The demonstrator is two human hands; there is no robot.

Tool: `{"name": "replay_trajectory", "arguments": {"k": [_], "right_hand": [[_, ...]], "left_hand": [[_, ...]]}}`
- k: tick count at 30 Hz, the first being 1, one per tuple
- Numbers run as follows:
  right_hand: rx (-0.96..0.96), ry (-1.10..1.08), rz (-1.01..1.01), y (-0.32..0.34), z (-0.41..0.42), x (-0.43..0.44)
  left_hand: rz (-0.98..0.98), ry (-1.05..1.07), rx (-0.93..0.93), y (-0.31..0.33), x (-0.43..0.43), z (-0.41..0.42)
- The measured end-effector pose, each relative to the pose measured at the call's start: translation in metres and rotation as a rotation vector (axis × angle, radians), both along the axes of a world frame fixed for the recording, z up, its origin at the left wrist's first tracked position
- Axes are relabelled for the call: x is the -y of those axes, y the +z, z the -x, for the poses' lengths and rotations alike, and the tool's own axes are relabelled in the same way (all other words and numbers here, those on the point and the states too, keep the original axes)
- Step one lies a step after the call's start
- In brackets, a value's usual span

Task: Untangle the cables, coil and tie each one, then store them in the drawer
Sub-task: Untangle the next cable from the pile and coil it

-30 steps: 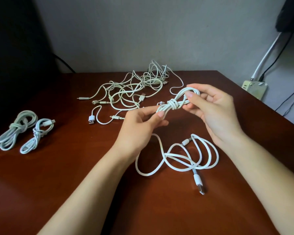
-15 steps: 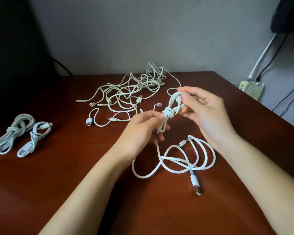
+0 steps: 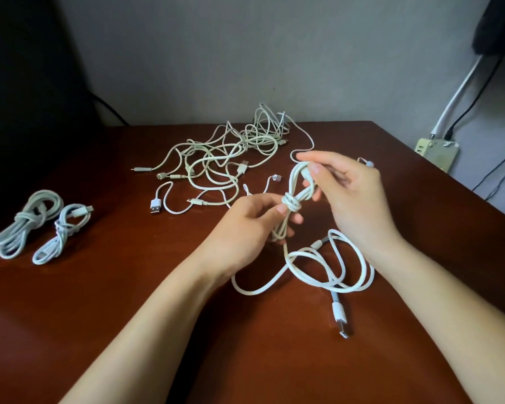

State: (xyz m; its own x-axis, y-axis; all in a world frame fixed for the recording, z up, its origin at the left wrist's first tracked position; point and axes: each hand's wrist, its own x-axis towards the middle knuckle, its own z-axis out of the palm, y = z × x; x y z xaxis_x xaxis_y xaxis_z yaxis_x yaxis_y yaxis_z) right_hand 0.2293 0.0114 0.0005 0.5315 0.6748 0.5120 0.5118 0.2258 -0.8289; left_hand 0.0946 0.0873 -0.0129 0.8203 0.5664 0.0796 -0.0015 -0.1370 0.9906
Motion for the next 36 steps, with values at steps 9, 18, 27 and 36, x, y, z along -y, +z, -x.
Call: {"name": "replay_trajectory", "arguments": {"k": [9, 18, 27, 36], "right_hand": [[0.004, 0.038, 0.038, 0.0, 0.003, 0.001], [-0.033, 0.021, 0.114, -0.001, 0.004, -0.003], [0.008, 0.02, 0.127, 0.001, 0.003, -0.003], [0.115, 0.071, 0.036, -0.005, 0.004, -0.002]], "left_hand": [[0.044, 0.065, -0.005, -0.004, 0.003, -0.007], [-0.137, 0.102, -0.051, -0.006, 0.003, -0.007], [-0.338, 0.147, -0.037, -0.008, 0.008, -0.007], [-0.073, 0.116, 0.002, -0.007, 0.005, -0.009]]}}
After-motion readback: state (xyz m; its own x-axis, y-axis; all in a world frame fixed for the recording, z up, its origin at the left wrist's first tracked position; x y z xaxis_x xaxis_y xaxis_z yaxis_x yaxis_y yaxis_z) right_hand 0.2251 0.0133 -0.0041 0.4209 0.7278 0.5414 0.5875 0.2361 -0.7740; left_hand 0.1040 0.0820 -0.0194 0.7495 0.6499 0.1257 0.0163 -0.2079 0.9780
